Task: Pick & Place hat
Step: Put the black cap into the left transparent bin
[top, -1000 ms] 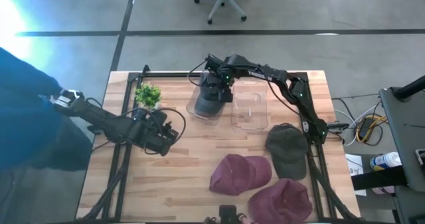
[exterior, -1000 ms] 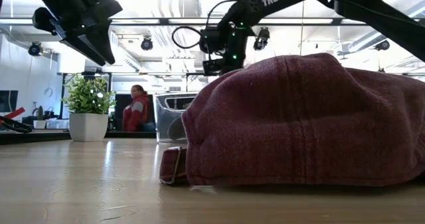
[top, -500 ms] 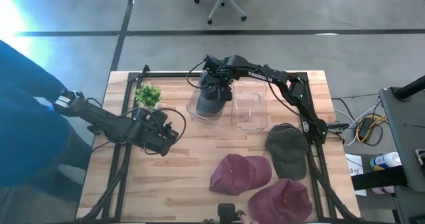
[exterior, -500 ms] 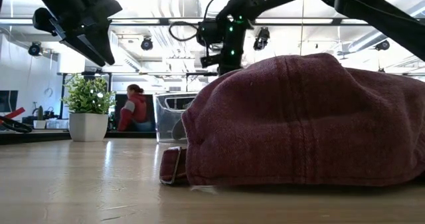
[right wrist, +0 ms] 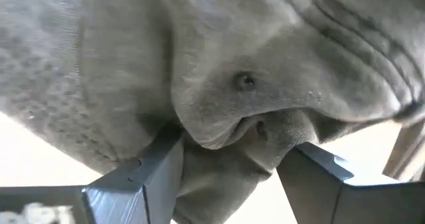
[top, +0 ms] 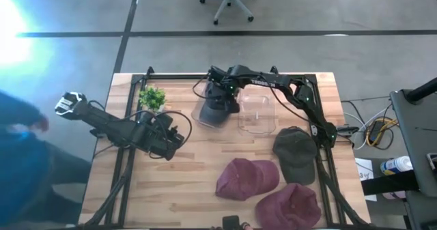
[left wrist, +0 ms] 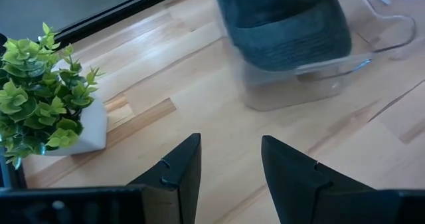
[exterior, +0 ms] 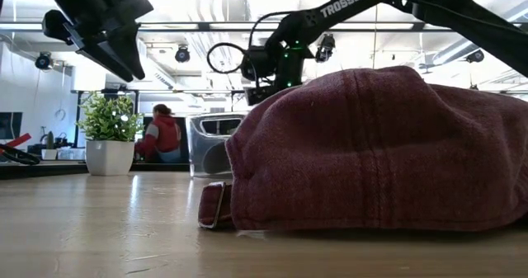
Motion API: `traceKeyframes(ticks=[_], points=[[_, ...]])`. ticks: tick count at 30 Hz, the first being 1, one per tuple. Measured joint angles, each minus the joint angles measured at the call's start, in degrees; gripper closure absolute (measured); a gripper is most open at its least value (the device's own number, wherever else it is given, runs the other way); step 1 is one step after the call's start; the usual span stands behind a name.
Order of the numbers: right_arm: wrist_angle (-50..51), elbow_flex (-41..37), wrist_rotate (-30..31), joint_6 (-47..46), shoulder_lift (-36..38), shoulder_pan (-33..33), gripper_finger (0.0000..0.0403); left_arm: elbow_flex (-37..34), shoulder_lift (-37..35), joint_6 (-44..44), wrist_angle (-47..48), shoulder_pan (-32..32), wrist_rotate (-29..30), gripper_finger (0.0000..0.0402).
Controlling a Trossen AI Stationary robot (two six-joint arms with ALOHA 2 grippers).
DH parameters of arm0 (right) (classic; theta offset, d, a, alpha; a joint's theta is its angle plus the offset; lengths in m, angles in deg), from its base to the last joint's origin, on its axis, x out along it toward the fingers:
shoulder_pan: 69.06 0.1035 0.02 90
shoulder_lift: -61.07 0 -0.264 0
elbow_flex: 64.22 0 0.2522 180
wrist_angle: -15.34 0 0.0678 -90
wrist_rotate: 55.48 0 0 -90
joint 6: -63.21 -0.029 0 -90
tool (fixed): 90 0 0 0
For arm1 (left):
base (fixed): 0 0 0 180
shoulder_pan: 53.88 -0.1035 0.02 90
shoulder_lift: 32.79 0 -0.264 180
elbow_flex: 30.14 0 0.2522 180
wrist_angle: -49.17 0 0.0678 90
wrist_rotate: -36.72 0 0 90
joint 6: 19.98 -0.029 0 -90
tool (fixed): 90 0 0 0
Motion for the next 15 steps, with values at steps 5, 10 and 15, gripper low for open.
traceKeyframes(ticks=[5,10,15], points=[[3.9,-0.2,1.6,-3.6,0.5,-0.1,0.0179,0.0,0.0,0.0,-0.4,0.0,0.0,0.0250],[6.4,0.6,-2.8,-6.8,3.2,0.2,0.0168,0.0,0.0,-0.1,-0.6,0.0,0.1,0.0250],[6.4,0.6,3.5,-6.8,5.6,0.7,0.0140,0.0,0.0,-0.1,-1.1,0.0,0.2,0.0250]])
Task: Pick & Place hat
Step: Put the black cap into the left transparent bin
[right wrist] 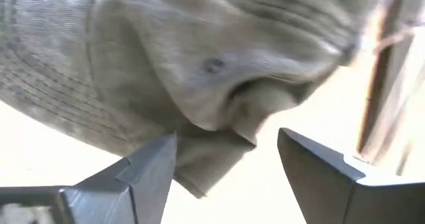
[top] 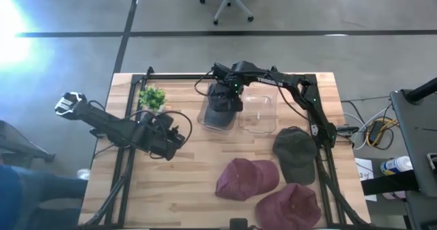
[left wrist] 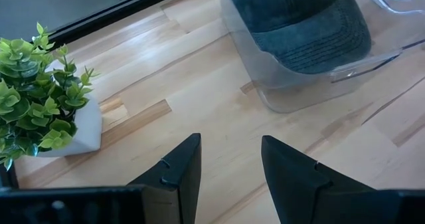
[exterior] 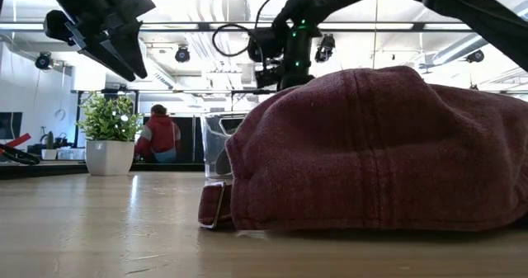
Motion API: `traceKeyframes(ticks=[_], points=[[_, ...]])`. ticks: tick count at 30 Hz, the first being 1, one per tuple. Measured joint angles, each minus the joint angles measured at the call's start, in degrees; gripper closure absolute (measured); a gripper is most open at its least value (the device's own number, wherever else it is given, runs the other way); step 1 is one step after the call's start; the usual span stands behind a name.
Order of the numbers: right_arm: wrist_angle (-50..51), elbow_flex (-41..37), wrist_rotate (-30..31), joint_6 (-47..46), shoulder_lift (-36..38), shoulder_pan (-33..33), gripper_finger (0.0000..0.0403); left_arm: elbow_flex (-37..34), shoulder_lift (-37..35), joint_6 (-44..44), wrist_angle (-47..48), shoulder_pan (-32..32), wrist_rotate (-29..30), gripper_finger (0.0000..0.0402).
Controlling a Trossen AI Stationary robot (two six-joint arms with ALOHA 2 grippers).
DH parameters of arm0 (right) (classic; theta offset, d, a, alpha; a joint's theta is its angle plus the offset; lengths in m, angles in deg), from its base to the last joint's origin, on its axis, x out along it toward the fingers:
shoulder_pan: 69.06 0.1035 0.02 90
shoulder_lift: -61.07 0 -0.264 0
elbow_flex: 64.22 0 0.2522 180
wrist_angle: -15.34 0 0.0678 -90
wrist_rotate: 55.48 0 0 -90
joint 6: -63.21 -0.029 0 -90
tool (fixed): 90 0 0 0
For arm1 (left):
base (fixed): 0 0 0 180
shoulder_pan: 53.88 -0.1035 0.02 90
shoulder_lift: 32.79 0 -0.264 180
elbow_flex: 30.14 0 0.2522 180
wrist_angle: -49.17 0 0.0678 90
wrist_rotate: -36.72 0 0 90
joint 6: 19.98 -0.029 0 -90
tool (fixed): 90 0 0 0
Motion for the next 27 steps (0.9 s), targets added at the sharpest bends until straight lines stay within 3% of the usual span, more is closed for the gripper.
traceKeyframes(ticks=[9,13,22,27], points=[[1.3,0.0,1.8,-4.1,1.9,-0.8,0.0139,0.0,0.0,-1.6,-1.0,0.0,0.0,0.0250],[2.7,-0.9,-0.3,-5.1,1.9,-0.7,0.0149,0.0,0.0,-1.8,-1.2,0.0,0.0,0.0250],[-5.6,-10.2,-0.8,-6.7,1.9,0.0,0.0152,0.0,0.0,-2.4,-1.7,0.0,0.0,0.0250],[-8.5,-15.1,2.5,-6.8,1.9,0.0,0.0152,0.0,0.0,-2.4,-1.9,0.0,0.0,0.0250]])
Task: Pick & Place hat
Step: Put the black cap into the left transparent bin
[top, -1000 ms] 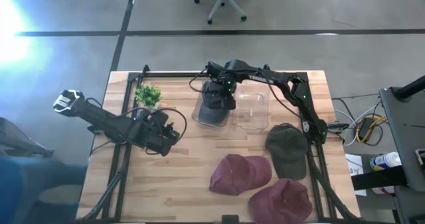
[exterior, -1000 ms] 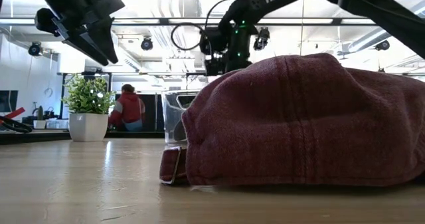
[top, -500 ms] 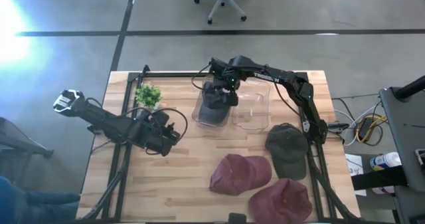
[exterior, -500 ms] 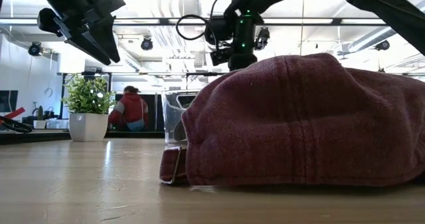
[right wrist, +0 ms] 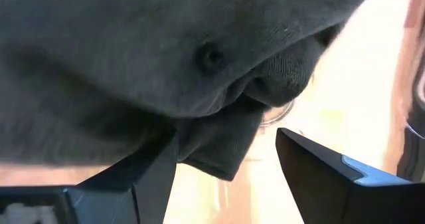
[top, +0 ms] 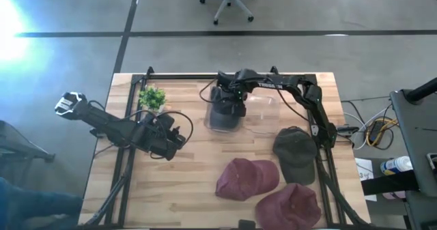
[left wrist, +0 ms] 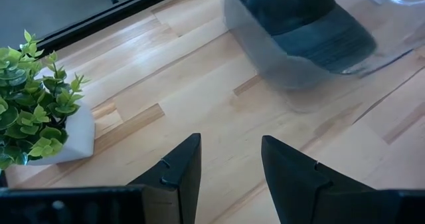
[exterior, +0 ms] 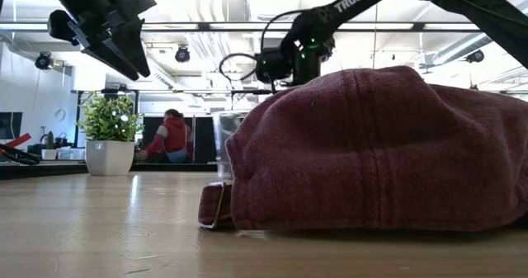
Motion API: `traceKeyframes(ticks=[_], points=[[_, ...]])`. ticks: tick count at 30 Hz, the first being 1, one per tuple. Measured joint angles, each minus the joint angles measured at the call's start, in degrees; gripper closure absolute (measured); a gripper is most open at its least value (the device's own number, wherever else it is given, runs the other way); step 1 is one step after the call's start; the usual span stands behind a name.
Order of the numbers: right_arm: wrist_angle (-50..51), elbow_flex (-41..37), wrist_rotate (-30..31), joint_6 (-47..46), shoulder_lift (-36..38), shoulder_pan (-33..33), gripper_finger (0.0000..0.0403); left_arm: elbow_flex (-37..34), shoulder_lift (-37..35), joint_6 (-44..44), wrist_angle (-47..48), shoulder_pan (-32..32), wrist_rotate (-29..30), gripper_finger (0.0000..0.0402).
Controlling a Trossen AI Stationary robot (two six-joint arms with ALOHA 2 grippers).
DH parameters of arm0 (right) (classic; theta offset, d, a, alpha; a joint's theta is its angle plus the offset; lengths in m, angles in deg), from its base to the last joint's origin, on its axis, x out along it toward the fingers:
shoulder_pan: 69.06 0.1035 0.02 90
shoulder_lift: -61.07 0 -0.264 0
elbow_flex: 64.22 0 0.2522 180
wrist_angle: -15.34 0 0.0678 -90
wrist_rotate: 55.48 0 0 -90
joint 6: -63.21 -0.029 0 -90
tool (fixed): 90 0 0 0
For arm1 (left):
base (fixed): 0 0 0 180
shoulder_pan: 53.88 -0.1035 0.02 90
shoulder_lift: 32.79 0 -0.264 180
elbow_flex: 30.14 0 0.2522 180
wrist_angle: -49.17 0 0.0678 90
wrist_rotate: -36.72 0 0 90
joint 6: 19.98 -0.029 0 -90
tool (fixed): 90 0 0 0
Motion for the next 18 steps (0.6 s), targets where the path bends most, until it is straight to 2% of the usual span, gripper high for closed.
traceKeyframes(ticks=[8,12,15,18], points=[[-1.0,-0.1,1.5,-0.7,0.3,0.1,0.0154,0.0,0.0,0.0,-0.9,0.0,0.0,0.0250],[0.1,3.7,2.6,0.2,2.3,0.2,0.0154,0.0,0.0,0.0,-1.0,0.0,0.0,0.0250],[4.6,8.0,5.9,0.2,2.6,0.3,0.0154,0.0,0.0,0.0,-1.0,0.0,0.0,0.0250],[9.2,12.5,5.7,-0.3,2.9,0.3,0.0154,0.0,0.0,-0.7,-1.1,0.0,0.0,0.0250]])
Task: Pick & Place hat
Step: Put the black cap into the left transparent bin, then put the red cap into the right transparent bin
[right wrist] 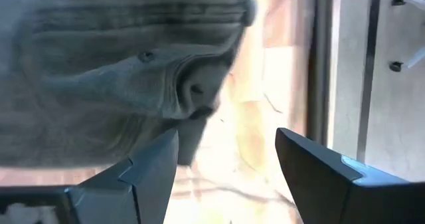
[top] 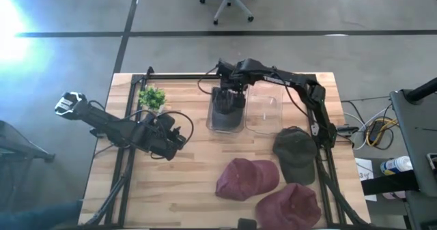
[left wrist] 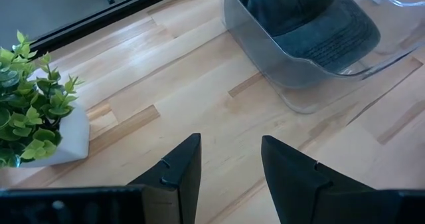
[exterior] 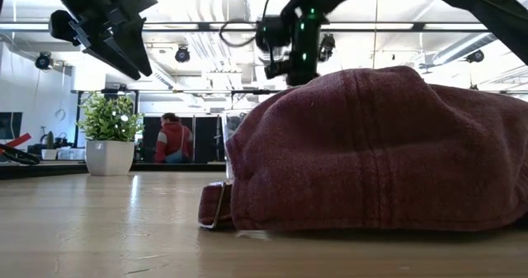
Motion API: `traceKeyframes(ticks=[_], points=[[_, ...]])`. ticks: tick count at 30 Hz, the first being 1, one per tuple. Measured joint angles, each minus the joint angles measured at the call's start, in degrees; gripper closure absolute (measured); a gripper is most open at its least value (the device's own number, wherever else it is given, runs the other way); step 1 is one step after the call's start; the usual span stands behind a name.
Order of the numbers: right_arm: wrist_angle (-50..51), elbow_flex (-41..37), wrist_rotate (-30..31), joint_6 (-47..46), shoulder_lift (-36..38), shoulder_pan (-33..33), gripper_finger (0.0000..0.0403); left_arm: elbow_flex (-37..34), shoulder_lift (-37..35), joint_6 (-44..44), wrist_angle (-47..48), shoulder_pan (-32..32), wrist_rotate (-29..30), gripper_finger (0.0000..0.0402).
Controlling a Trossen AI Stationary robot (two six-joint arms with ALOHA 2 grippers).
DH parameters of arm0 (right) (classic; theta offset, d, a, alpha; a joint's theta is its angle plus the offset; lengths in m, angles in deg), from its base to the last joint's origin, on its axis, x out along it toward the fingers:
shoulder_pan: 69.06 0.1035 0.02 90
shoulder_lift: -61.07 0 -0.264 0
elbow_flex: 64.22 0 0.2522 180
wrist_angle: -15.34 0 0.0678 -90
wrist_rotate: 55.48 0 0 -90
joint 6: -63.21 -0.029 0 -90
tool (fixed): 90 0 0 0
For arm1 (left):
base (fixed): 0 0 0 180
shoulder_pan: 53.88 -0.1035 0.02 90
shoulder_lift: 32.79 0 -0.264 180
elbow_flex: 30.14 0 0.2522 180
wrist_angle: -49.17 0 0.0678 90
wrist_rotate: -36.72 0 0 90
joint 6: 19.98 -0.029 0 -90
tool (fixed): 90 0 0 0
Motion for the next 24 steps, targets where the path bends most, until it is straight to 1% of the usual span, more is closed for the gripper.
traceKeyframes(ticks=[3,5,7,9,13,18,21,24], points=[[3.1,2.7,-1.5,-2.1,0.5,0.4,0.0156,0.0,0.0,-1.6,-0.5,0.0,0.0,0.0250],[6.3,3.2,-4.0,-4.9,0.8,1.1,0.0158,0.0,0.0,-2.8,-1.5,0.0,-0.1,0.0250],[9.6,2.6,-5.5,-7.9,2.0,2.6,0.0161,0.0,0.0,-4.5,-2.8,0.0,-0.2,0.0250],[11.3,0.1,-5.8,-10.8,4.8,4.7,0.0163,0.0,0.0,-7.3,-5.0,0.0,-0.3,0.0250],[11.8,-8.6,-5.9,-18.6,11.9,10.0,0.0166,0.0,0.0,-15.1,-9.1,0.0,-1.3,0.0250],[11.9,-21.3,-7.1,-35.5,22.3,17.8,0.0165,0.0,0.0,-22.0,-12.4,-0.1,-3.1,0.0250],[11.4,-28.7,-10.0,-46.0,27.1,23.0,0.0165,-0.1,0.0,-25.7,-14.9,-0.2,-5.6,0.0250],[6.8,-34.9,-14.3,-53.3,30.3,28.2,0.0165,-0.2,0.0,-30.6,-18.6,-0.3,-10.0,0.0250]])
